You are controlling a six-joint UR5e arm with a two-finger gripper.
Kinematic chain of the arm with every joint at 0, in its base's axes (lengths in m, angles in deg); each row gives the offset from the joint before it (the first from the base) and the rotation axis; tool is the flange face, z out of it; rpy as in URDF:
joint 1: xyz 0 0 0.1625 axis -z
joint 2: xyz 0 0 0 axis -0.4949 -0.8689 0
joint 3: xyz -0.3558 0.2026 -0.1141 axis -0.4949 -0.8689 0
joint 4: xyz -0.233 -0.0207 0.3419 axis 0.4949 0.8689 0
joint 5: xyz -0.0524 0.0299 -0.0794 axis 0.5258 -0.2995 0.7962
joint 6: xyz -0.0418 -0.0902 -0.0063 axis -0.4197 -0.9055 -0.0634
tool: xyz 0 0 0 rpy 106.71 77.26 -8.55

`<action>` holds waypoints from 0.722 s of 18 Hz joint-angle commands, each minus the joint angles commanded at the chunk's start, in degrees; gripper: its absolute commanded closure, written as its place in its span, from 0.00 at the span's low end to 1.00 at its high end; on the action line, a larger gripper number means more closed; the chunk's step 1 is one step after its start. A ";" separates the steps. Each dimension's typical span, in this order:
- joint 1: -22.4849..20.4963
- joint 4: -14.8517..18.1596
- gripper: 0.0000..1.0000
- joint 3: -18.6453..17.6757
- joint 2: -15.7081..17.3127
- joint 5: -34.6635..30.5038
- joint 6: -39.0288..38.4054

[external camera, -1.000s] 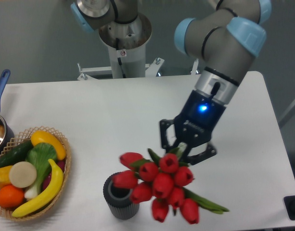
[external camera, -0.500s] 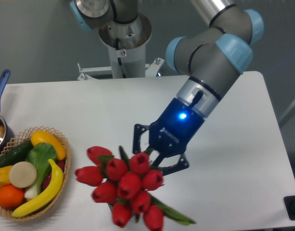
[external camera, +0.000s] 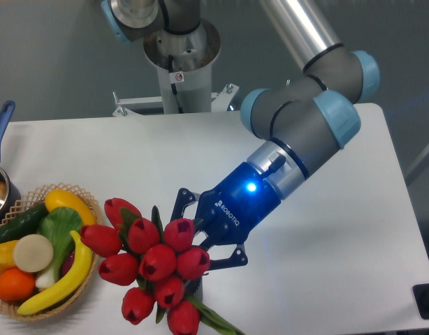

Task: Insert the flowers into the vase
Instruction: 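Carry the red tulips over the dark grey vase, then lower the tulip stems down into the vase opening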

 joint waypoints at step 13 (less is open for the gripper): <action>1.58 -0.09 0.72 -2.81 -2.02 -0.09 4.04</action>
